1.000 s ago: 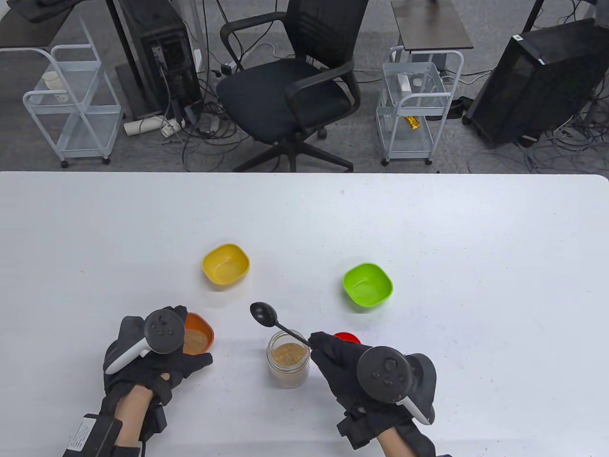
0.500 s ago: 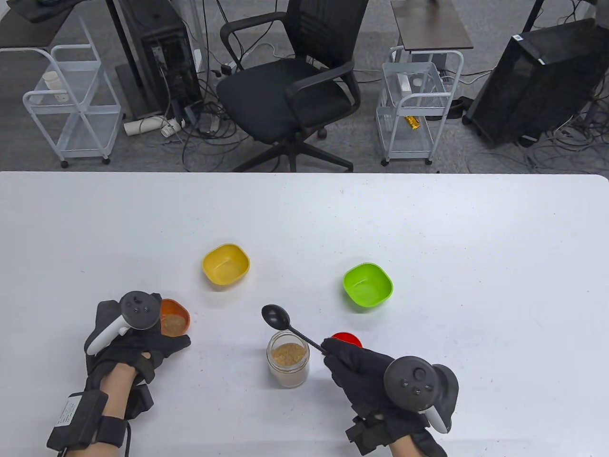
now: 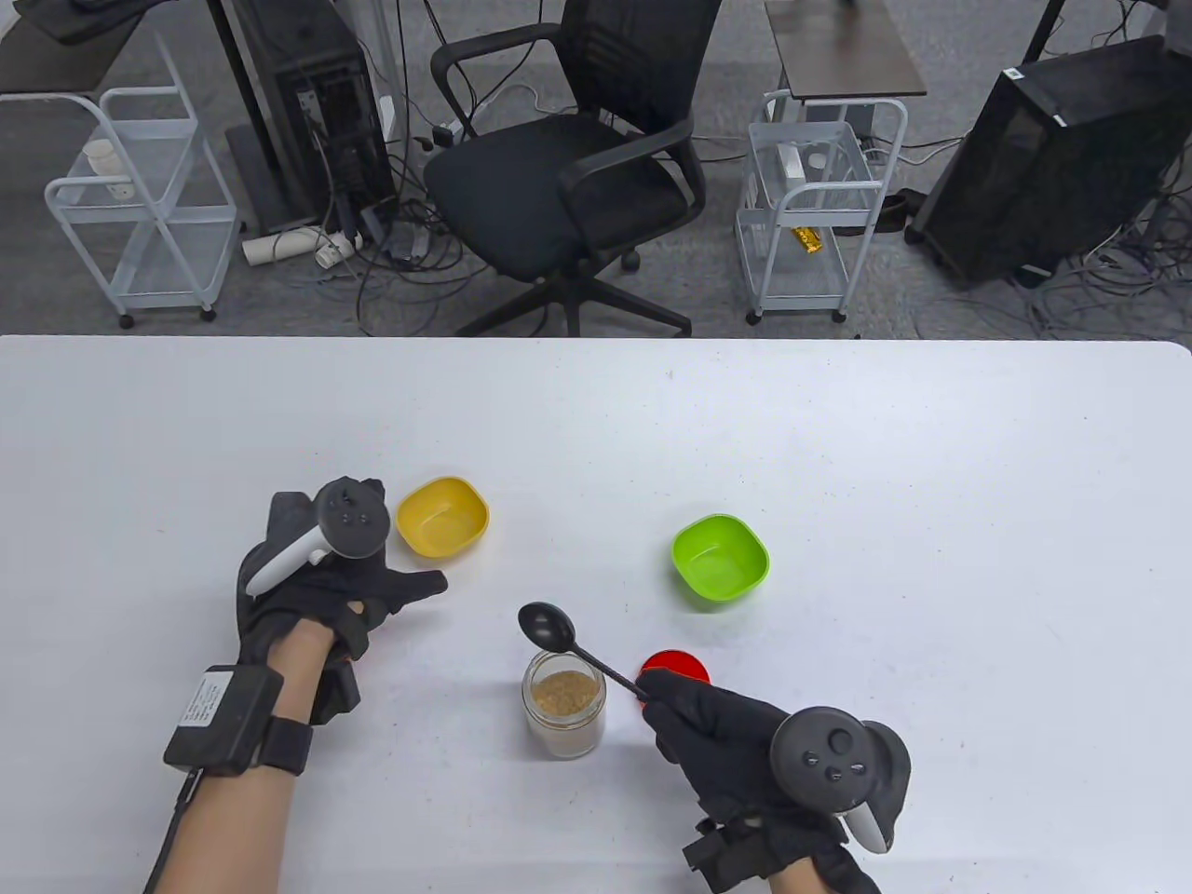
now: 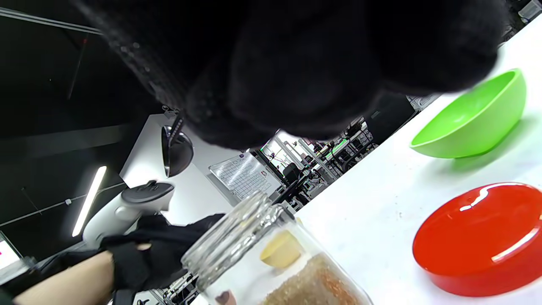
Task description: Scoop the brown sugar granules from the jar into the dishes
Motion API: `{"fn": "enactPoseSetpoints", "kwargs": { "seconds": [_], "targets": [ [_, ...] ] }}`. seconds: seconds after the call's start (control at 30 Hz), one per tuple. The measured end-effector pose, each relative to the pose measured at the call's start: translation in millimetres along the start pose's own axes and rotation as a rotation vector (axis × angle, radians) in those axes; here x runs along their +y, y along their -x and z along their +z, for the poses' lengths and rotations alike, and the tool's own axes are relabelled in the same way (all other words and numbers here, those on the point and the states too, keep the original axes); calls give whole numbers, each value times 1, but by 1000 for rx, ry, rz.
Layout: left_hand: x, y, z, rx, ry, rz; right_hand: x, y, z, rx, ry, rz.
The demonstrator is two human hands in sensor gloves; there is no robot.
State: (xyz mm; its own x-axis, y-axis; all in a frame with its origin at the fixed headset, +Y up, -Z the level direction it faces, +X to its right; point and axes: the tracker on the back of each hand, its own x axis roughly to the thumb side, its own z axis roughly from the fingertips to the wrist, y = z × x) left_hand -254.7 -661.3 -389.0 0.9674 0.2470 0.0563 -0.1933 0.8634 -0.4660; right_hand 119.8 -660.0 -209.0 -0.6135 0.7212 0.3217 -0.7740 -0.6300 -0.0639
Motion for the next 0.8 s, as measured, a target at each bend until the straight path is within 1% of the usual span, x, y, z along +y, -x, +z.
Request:
{"fn": "enactPoseSetpoints", "kwargs": {
  "seconds": [0.1, 0.23, 0.4, 0.53, 0.63, 0.8],
  "targets": [
    [1, -9, -20, 14, 29, -29, 1, 3, -2, 6, -13, -17],
    [-1, -11, -43, 34, 65, -61, 1, 6, -2, 20, -11, -18],
    [-9, -13, -63, 53, 116, -123, 0, 7, -2, 31, -6, -21],
    [-15, -12, -74, 58, 146, -97, 0, 7, -2, 36, -10, -22],
    [-17, -14, -76, 52, 121, -84, 0, 7, -2, 36, -11, -22],
    [-20, -19, -80, 69, 113, -139, 1, 7, -3, 38, -21, -20]
  ]
}}
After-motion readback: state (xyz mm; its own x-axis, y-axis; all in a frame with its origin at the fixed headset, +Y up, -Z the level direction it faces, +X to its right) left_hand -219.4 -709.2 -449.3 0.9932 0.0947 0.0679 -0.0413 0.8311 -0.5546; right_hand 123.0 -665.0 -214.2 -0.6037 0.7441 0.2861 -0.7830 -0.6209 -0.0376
